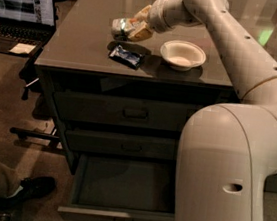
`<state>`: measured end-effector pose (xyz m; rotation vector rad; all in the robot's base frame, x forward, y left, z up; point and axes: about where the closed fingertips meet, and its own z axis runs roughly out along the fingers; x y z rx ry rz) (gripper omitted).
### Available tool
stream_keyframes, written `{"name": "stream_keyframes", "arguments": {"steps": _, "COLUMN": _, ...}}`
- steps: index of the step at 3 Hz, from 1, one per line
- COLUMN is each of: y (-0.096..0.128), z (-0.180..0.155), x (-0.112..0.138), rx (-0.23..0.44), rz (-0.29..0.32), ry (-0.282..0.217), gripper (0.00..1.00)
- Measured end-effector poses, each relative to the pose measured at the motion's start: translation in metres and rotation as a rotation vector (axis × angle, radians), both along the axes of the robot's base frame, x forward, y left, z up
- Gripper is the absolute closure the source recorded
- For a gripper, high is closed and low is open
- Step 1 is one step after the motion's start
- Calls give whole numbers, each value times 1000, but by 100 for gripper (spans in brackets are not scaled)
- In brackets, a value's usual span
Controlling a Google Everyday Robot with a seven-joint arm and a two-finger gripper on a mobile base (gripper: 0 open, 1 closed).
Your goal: Pick 7up can from bottom drawer and place on counter
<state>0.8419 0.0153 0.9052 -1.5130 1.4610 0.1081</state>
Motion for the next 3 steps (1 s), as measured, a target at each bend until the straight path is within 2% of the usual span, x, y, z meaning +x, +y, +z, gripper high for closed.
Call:
{"name": "stream_keyframes", "arguments": {"steps": 1, "y": -6, "z": -4, "x": 2, "rx": -6, "rz": -14, "ry": 25, "gripper": 46}}
{"name": "stream_keyframes", "arguments": {"steps": 3, "y": -11, "z": -5, "x": 3, "rx": -11, "rz": -29, "ry": 35, "gripper": 0}}
